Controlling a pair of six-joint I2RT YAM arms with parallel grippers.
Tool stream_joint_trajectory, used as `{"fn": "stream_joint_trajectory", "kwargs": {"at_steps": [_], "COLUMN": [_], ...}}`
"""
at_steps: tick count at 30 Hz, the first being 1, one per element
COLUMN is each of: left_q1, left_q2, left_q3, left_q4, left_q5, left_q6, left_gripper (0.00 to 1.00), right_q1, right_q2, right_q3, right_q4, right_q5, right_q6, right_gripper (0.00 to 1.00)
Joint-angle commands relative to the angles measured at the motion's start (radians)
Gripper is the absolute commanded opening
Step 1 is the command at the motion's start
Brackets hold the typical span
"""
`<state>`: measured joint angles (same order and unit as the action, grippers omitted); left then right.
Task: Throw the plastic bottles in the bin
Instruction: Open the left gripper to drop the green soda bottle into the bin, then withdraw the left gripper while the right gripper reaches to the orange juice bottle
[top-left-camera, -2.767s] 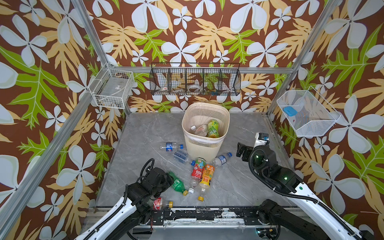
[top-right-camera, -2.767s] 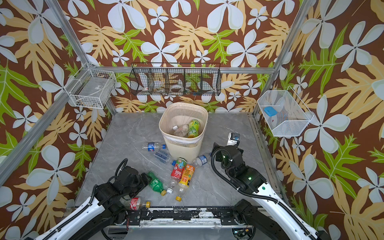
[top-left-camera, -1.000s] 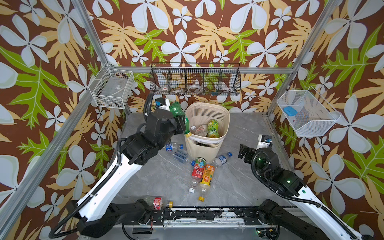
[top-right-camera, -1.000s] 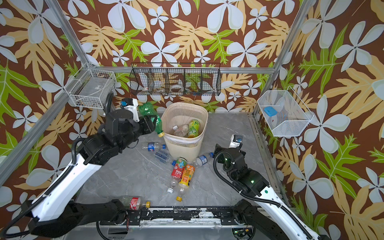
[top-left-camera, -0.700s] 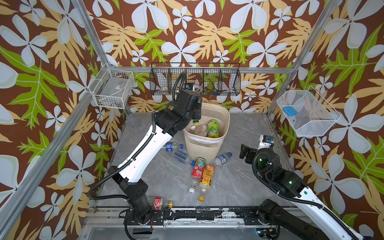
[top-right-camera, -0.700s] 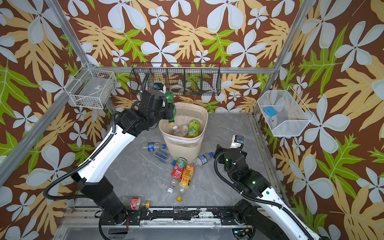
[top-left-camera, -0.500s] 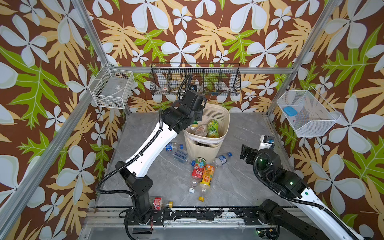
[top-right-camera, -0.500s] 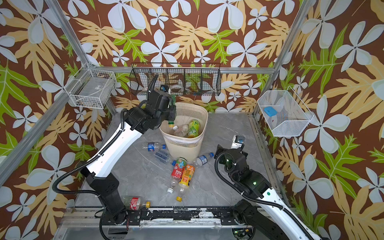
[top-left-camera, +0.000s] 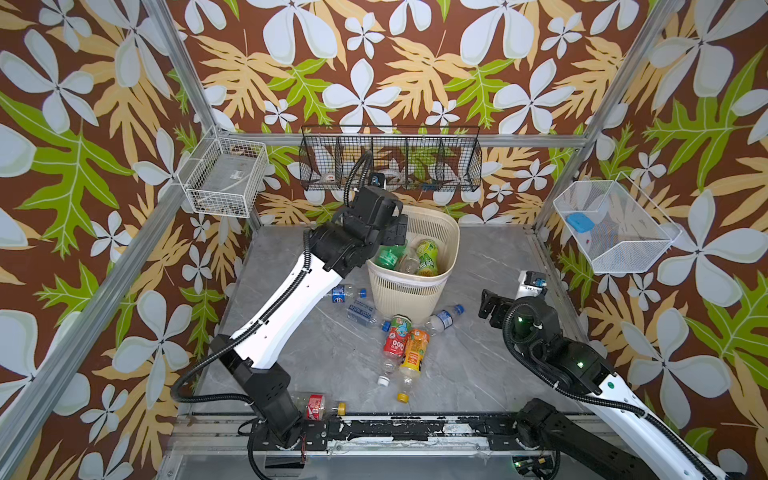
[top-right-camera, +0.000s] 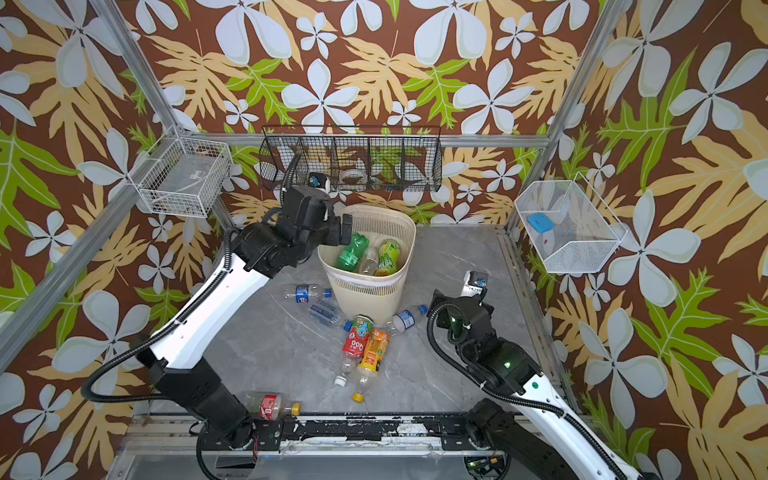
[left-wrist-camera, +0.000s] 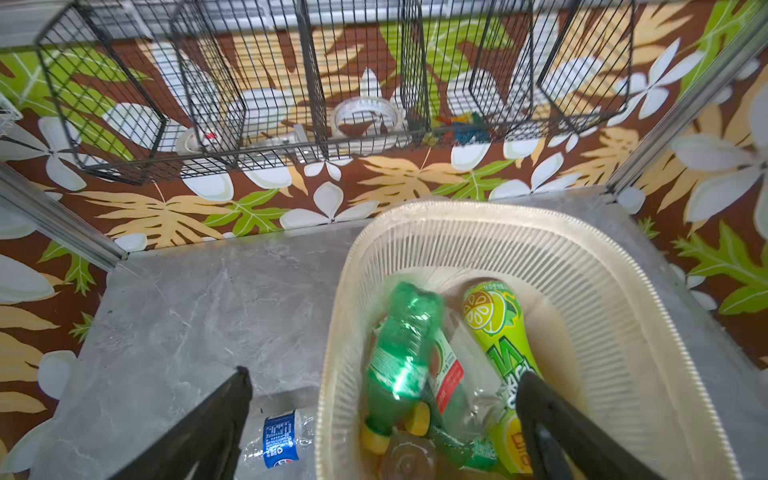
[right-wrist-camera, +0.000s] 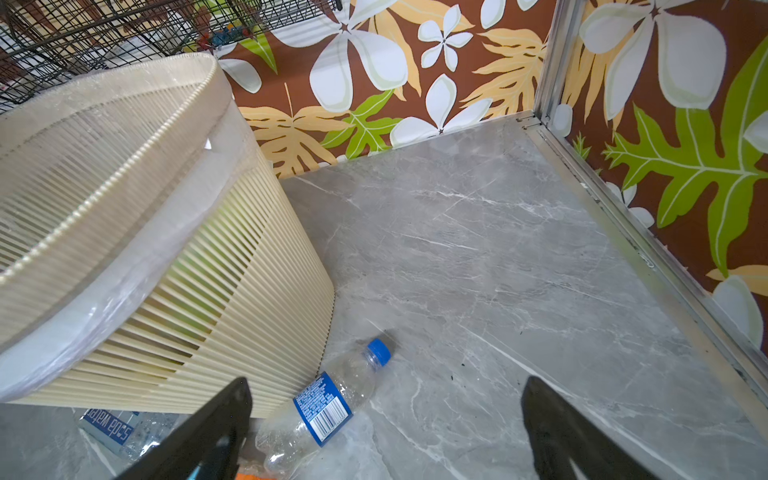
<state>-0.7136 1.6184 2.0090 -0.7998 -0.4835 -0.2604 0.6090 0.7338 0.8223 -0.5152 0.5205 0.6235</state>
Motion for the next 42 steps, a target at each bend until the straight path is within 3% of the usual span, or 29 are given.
{"fn": "stream_joint_trajectory", "kwargs": {"at_steps": [1,4,9,11,13,17,25,28,34,42], "left_q1": [0.002,0.002,0.005,0.008,0.009,0.009,0.009,0.009,0.009,0.009], "left_q2": [-0.101,-0.291,-0.742,-0.894,-0.984,-1.083,-1.227,-1.260,-1.279,-1.290], "left_q3": [-0.095,-0.341,-0.956,-1.141,-1.225,-1.306,-1.430,-1.463,-1.475,-1.492], "left_q4": [0.168,0.329,0.600,0.629,0.590,0.472,0.395,0.395,0.387,0.392], "left_q5": [0.013,0.029,0.055,0.040,0.022,-0.009,0.013,0.042,0.045,0.061], "left_q6": [0.012,-0.002,-0.120,-0.173,-0.209,-0.261,-0.294,-0.292,-0.286,-0.301], "left_gripper": [1.00,1.00,1.00,1.00,1.00,1.00,1.00,1.00,1.00,1.00], "right_q1": [0.000,0.000,0.000,0.000,0.001,0.066,0.447,0.528,0.580,0.581], "right_q2": [0.006,0.010,0.022,0.033,0.049,0.088,0.234,0.301,0.430,0.549], "right_q3": [-0.005,-0.007,-0.023,-0.032,-0.033,-0.061,-0.092,-0.103,-0.148,-0.151], "right_q4": [0.021,0.021,0.014,0.009,0.001,0.007,0.043,0.084,0.202,0.304], "right_q5": [-0.017,-0.036,-0.081,-0.113,-0.161,-0.213,-0.039,-0.036,-0.079,-0.091], "right_q6": [0.024,0.040,0.099,0.132,0.157,0.232,0.495,0.576,0.647,0.632], "right_gripper": [1.00,1.00,1.00,0.97,0.95,0.91,0.90,0.90,0.89,0.86]}}
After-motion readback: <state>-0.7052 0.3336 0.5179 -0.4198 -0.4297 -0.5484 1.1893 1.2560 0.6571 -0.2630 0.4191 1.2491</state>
